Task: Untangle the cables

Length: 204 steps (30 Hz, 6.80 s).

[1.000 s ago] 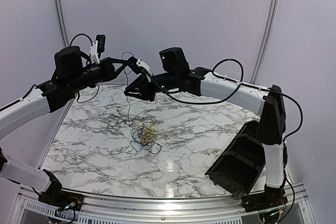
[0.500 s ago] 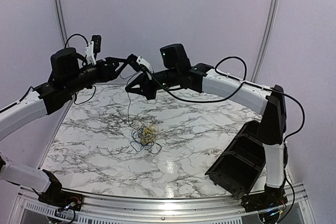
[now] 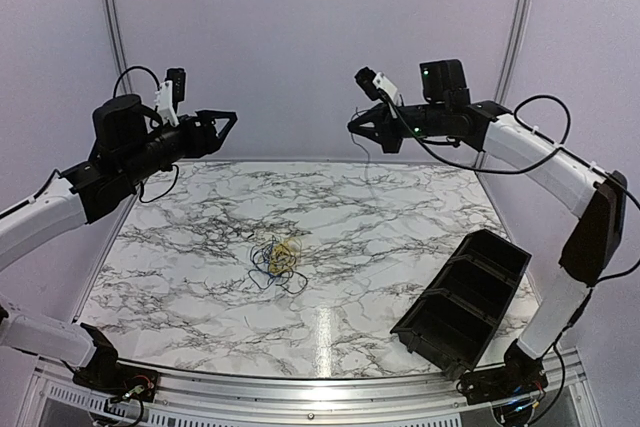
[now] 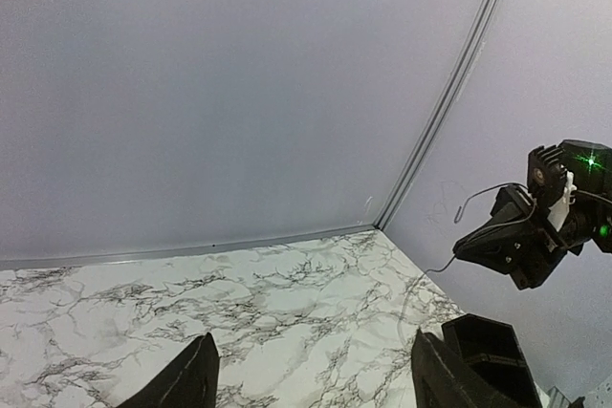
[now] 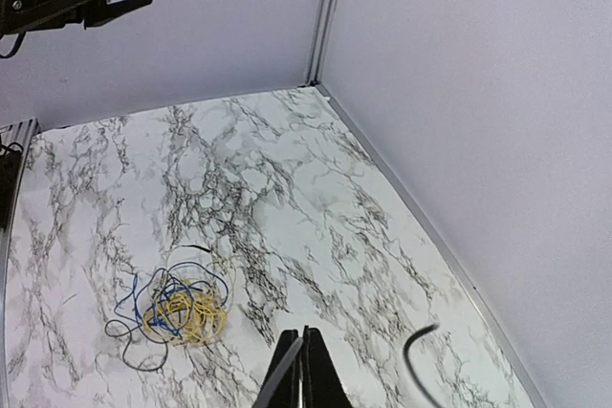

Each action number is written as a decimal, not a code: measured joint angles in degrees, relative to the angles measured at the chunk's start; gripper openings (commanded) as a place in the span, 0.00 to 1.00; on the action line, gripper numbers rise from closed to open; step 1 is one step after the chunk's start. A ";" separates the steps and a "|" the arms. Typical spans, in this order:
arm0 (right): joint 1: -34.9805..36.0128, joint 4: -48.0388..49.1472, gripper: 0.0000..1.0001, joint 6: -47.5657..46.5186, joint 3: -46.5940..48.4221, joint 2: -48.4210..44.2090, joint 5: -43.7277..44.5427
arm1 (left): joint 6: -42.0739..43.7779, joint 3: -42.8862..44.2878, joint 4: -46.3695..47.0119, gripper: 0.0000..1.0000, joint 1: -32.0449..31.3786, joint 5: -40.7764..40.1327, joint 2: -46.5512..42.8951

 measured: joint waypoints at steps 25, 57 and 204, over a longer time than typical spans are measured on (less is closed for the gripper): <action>-26.03 -10.80 0.00 -13.09 -33.70 -35.30 12.79 | 2.49 -0.72 -0.02 0.73 -1.14 -4.55 2.75; -34.53 -40.54 0.00 -34.03 -40.37 -27.50 30.99 | 3.76 -0.70 -0.13 0.74 -3.45 -5.46 4.76; 13.16 0.96 0.00 -15.47 -20.06 -7.50 13.35 | -8.44 -6.45 -7.78 0.51 -5.73 -3.96 16.15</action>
